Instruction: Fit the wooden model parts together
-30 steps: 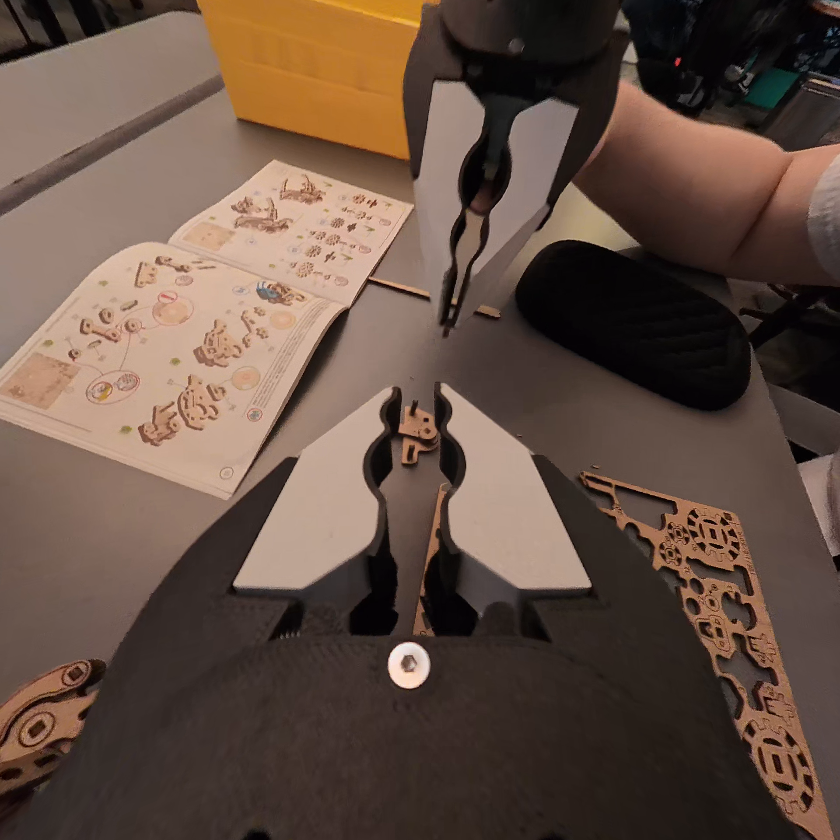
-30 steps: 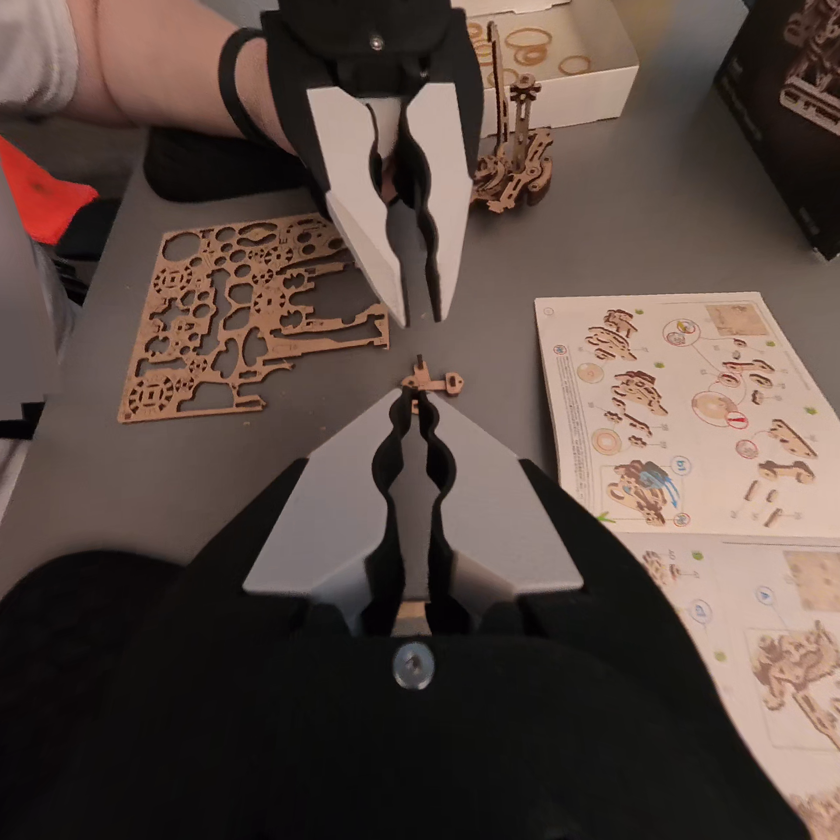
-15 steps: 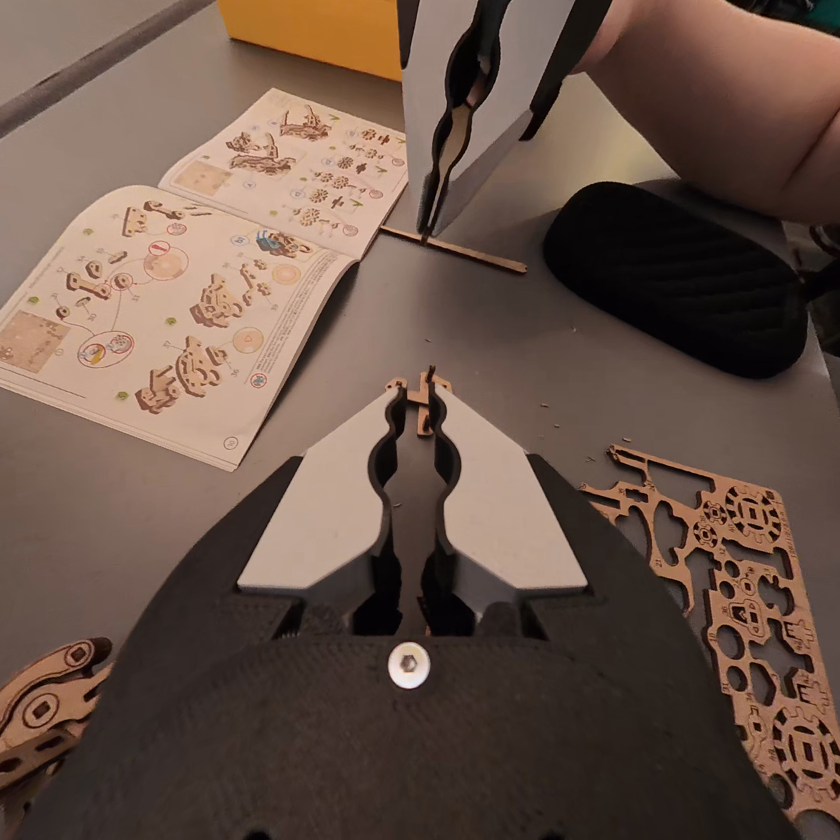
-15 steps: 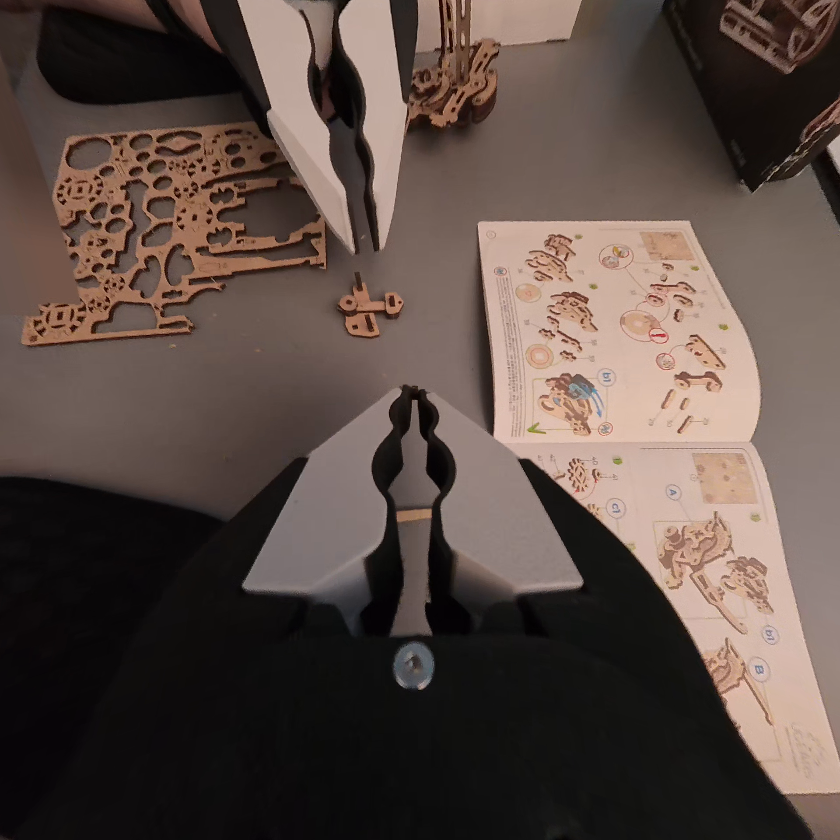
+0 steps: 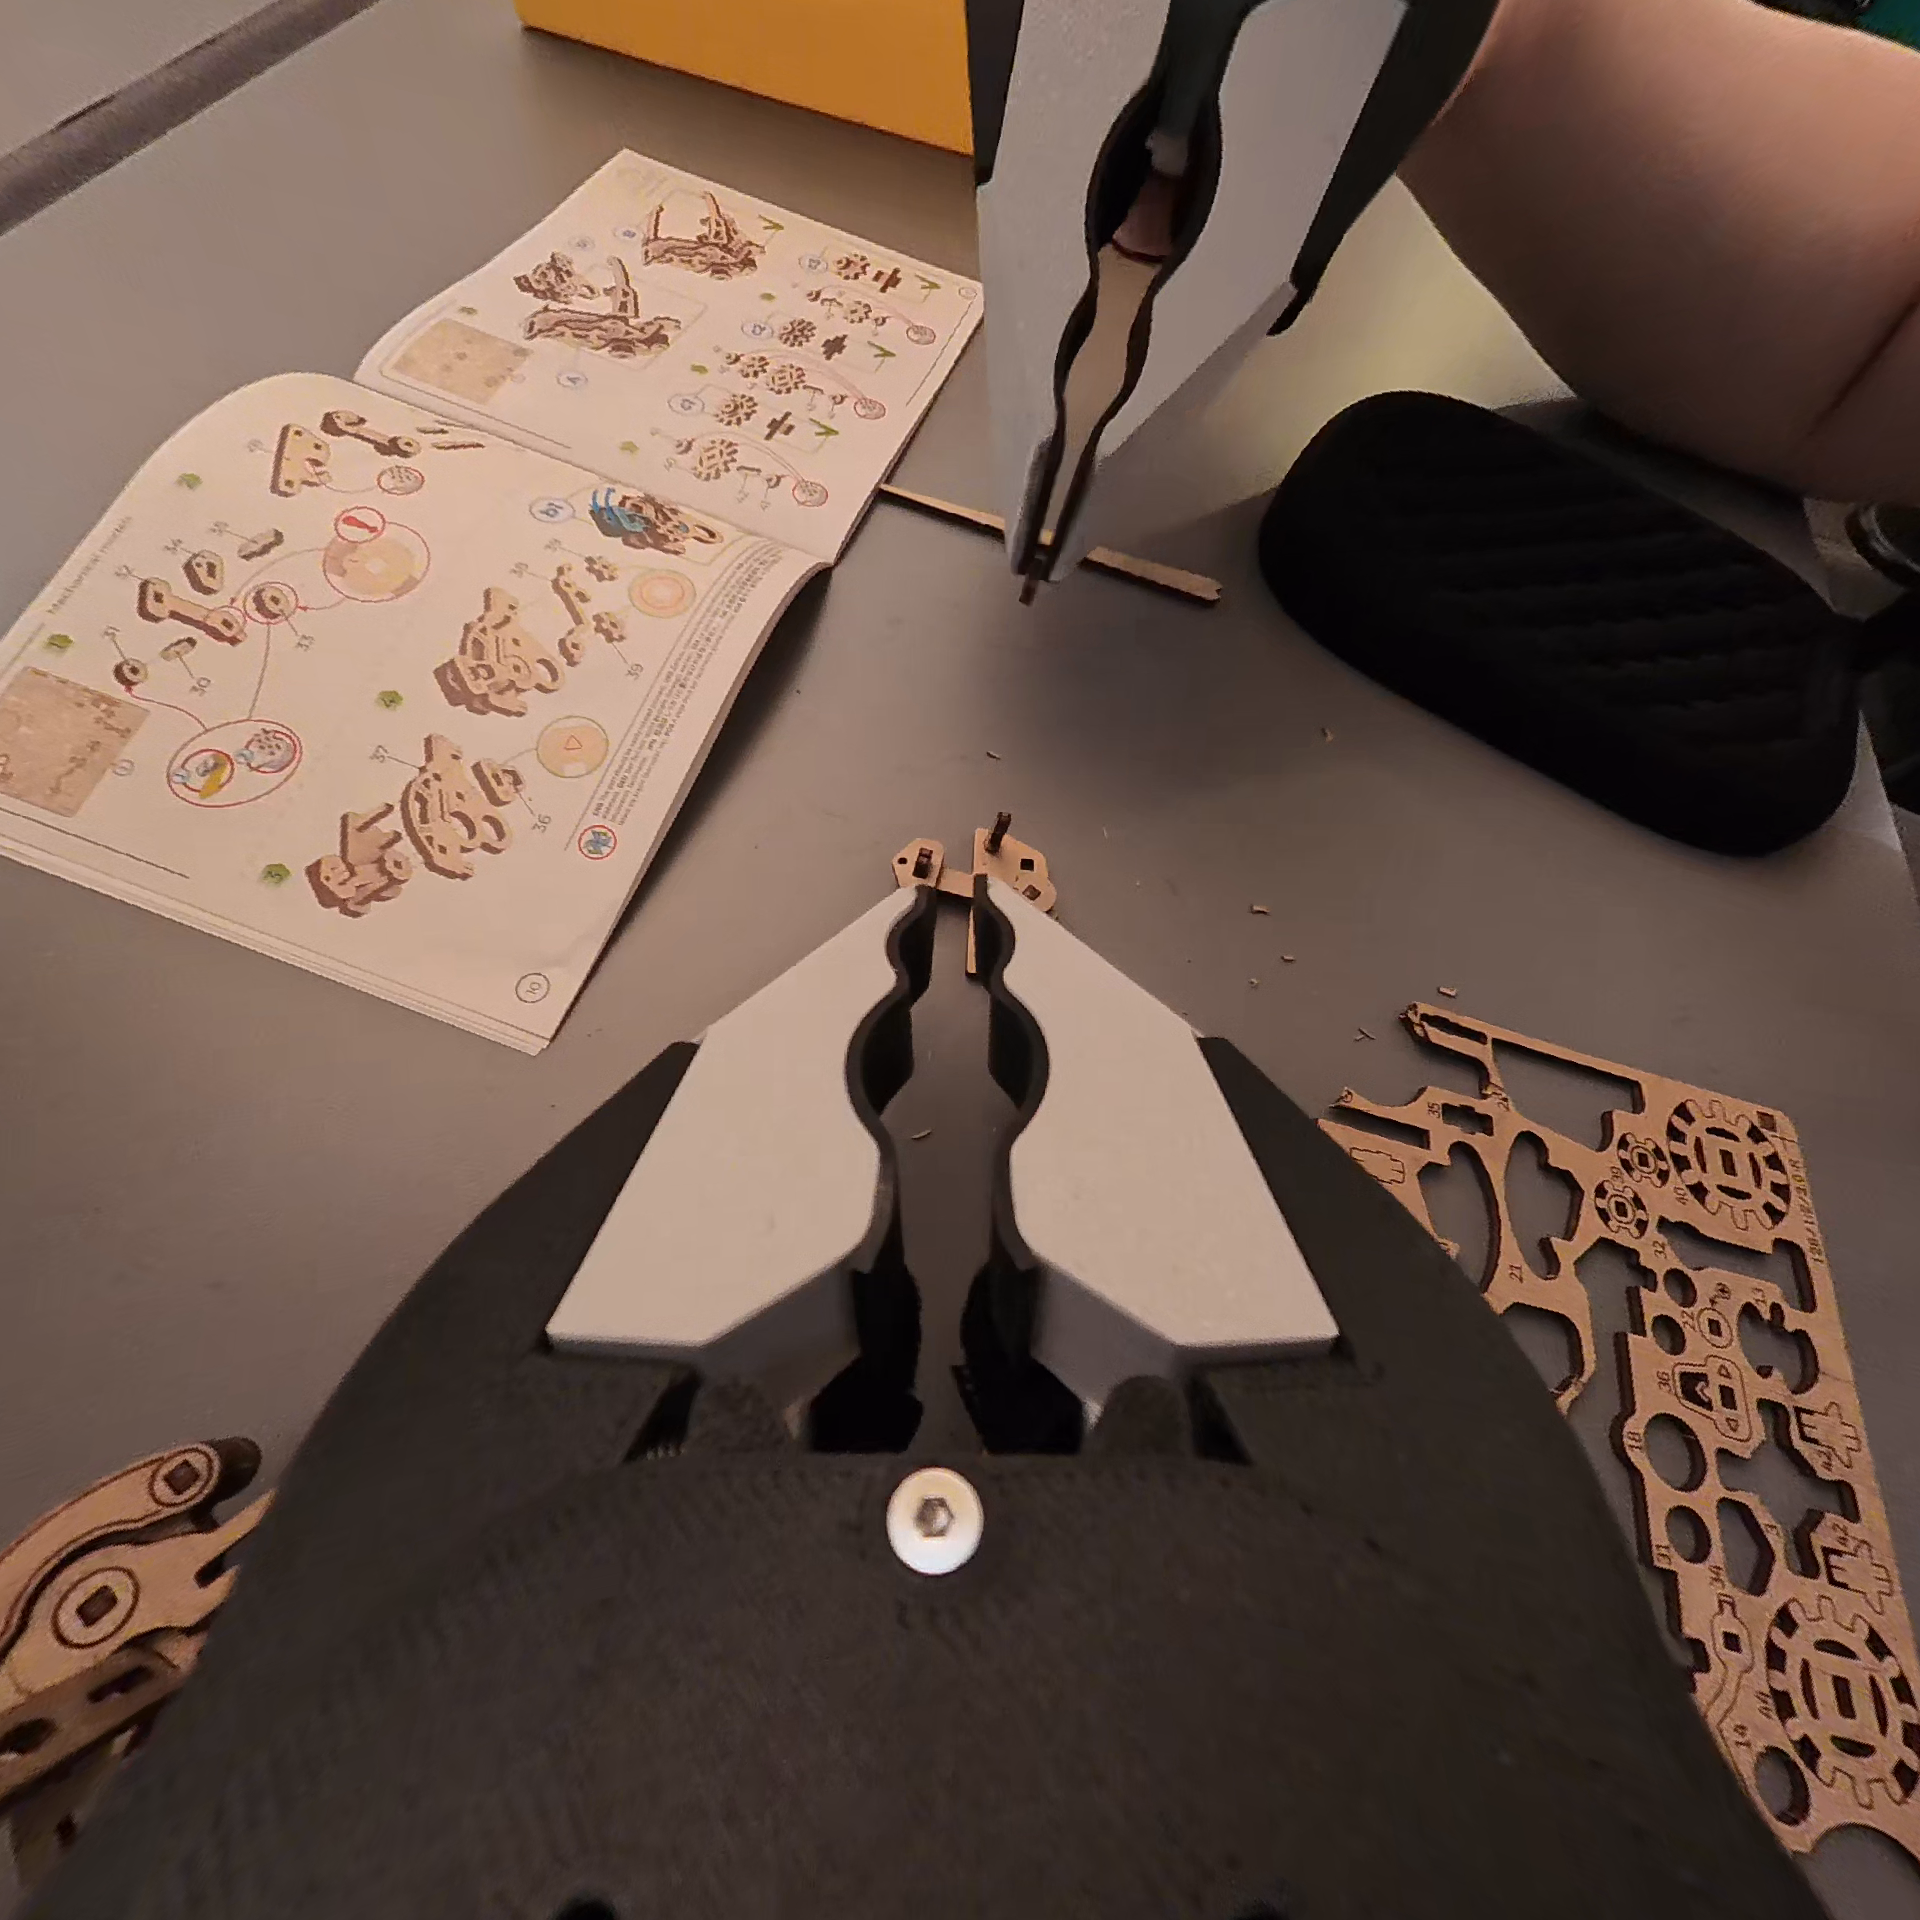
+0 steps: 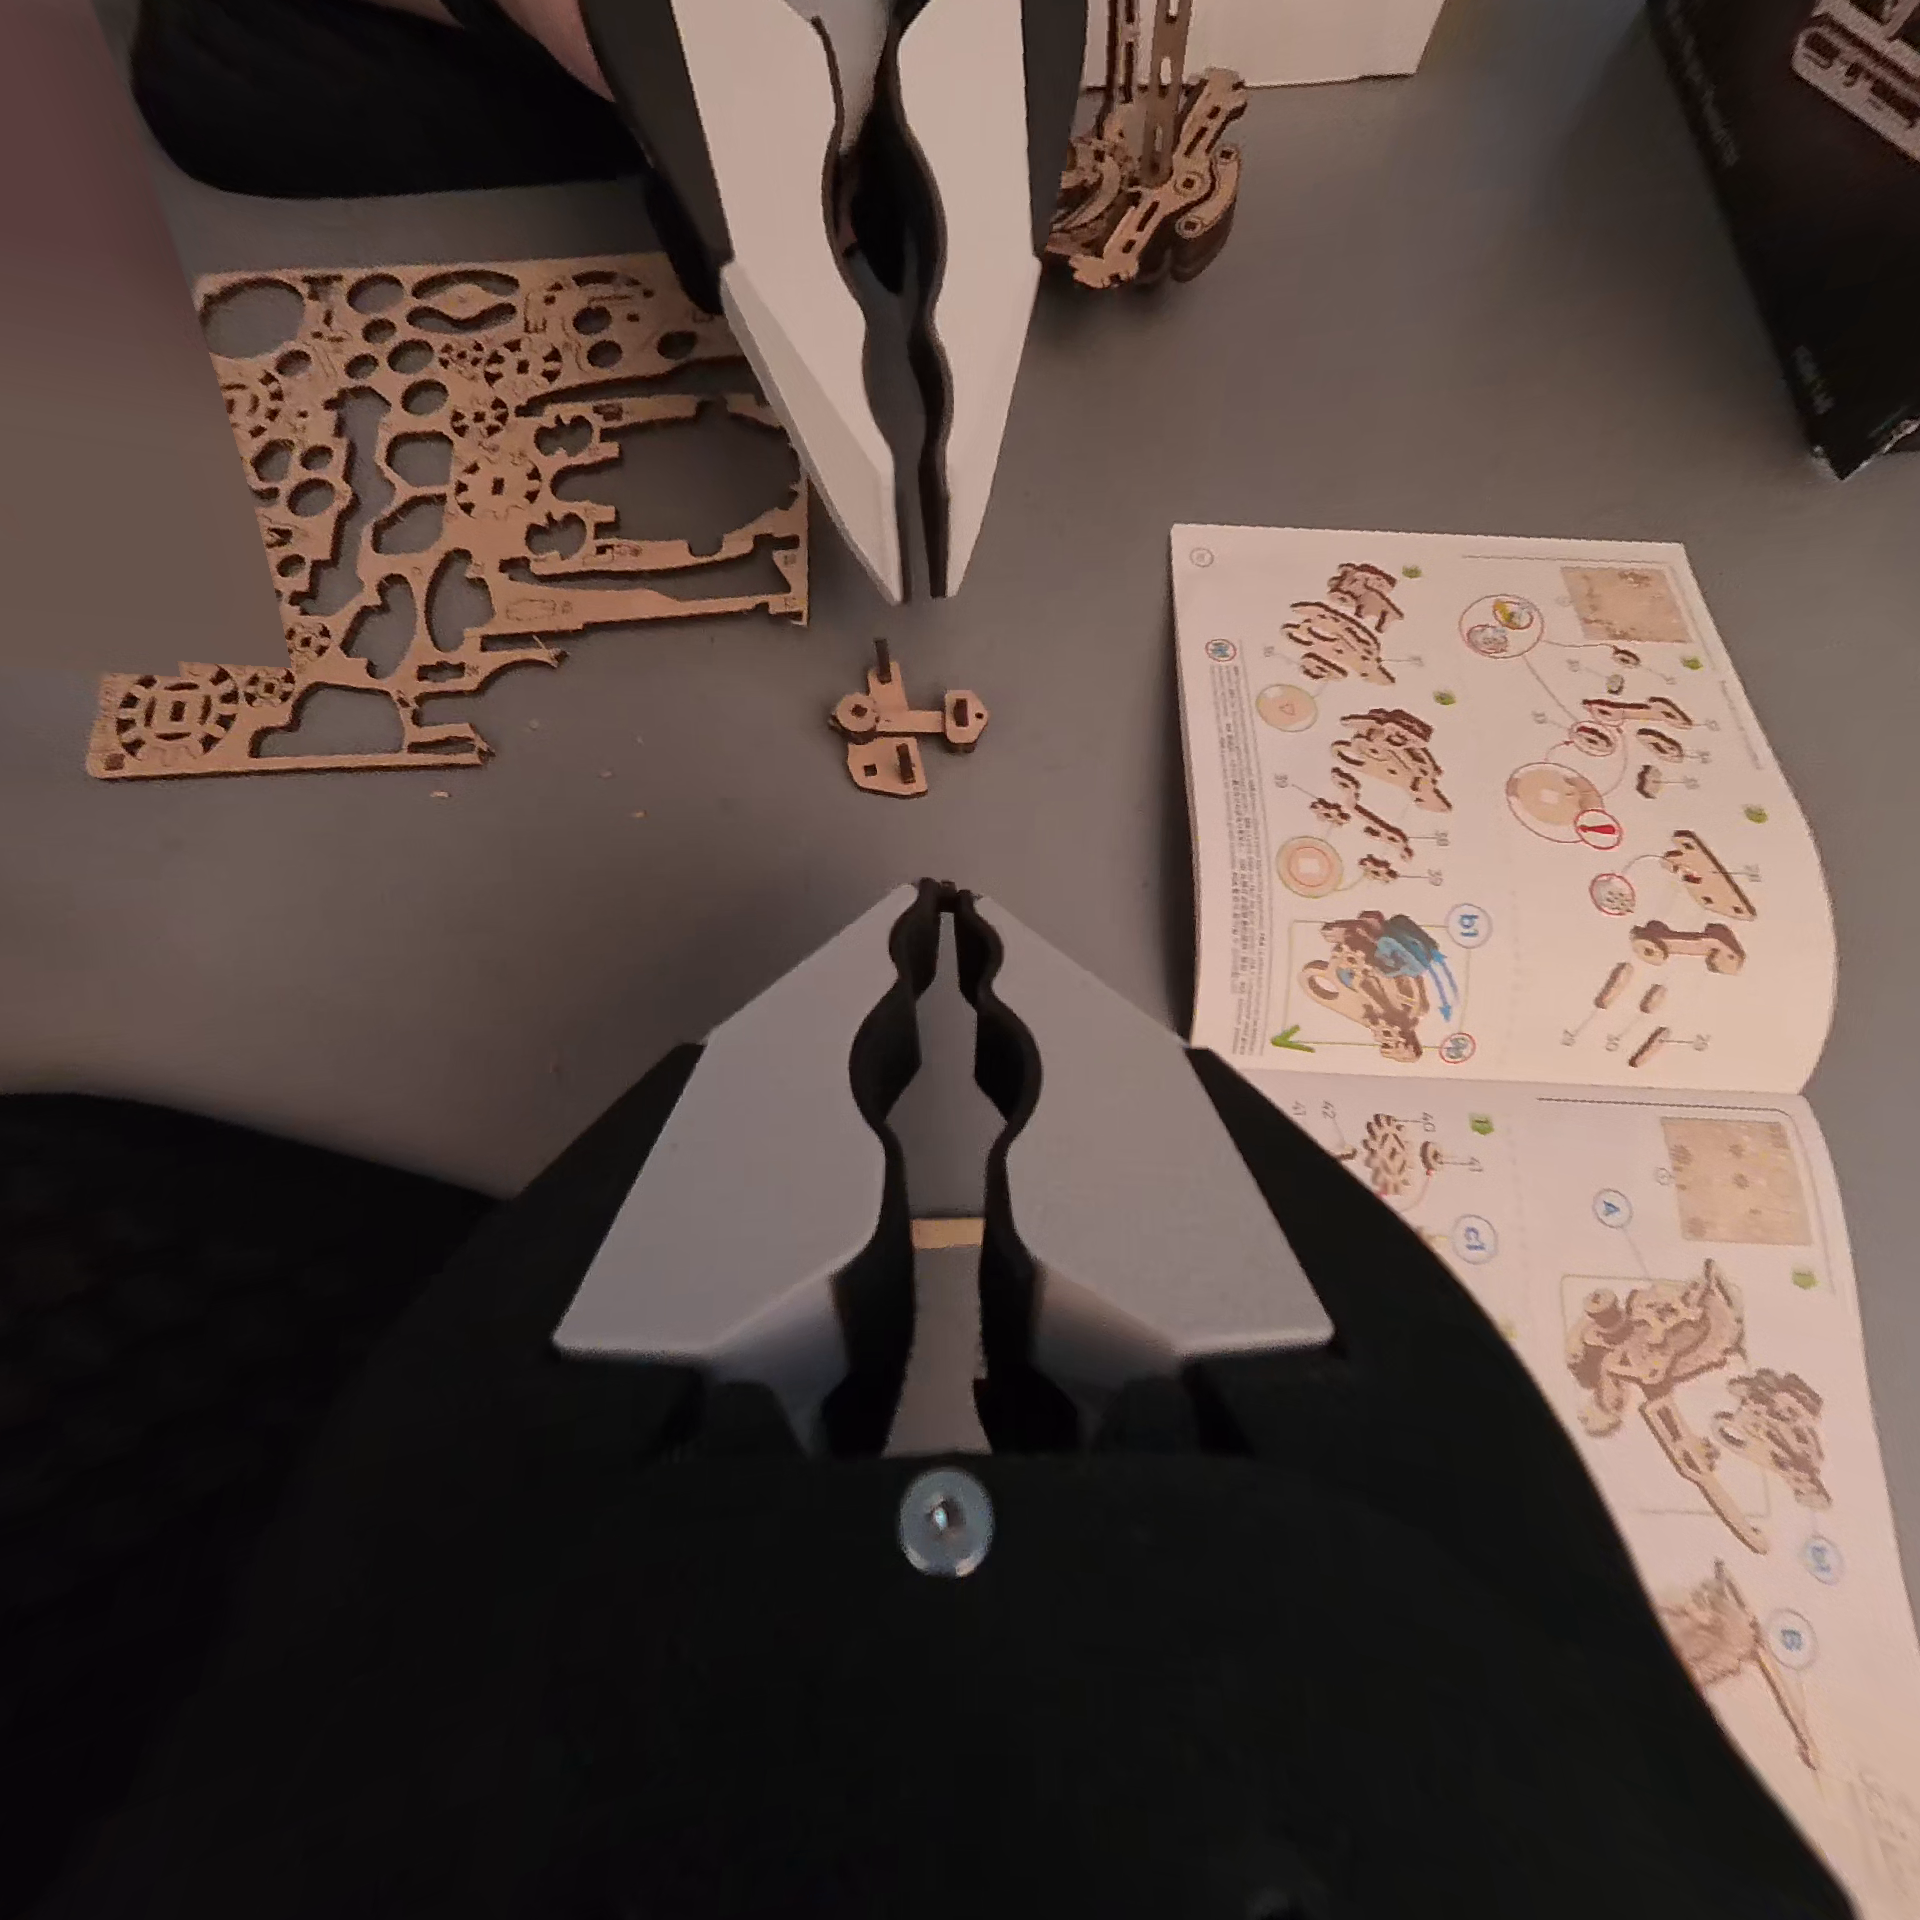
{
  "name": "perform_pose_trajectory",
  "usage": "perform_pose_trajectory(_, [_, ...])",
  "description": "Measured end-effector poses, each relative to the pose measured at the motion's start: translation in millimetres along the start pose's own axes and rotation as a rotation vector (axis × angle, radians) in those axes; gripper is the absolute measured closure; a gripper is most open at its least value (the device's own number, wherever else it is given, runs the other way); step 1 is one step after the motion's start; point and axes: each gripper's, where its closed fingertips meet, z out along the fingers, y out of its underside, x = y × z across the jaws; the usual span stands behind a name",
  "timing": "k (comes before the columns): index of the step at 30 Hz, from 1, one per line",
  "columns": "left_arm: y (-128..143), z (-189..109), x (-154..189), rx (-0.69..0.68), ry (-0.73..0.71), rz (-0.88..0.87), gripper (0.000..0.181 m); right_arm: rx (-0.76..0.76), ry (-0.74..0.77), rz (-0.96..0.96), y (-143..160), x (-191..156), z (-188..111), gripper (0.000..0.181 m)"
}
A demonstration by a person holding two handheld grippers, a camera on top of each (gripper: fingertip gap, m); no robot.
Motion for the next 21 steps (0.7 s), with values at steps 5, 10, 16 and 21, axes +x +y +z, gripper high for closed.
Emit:
perform_pose_trajectory(5, [-1.3, 0.0, 1.3, 0.008, 0.005, -0.003, 0.177, -0.017, 0.050, -0.047, 2.9, 3.9, -0.8, 0.181])
perform_pose_trajectory(10, [-1.2, 0.4, 2.5, 0.009, 0.014, -0.006, 0.177, -0.009, 0.043, -0.031, 8.0, 8.0, -1.5, 0.181])
perform_pose_trajectory(16, [-0.7, 1.0, 6.0, 0.008, 0.041, -0.008, 0.174, -0.016, 0.019, -0.045, 10.0, 3.3, 0.6, 0.181])
perform_pose_trajectory(21, [-3.8, 1.0, 5.6, 0.021, 0.047, -0.019, 0.156, -0.030, -0.024, -0.066, -1.8, -10.7, -0.3, 0.181])
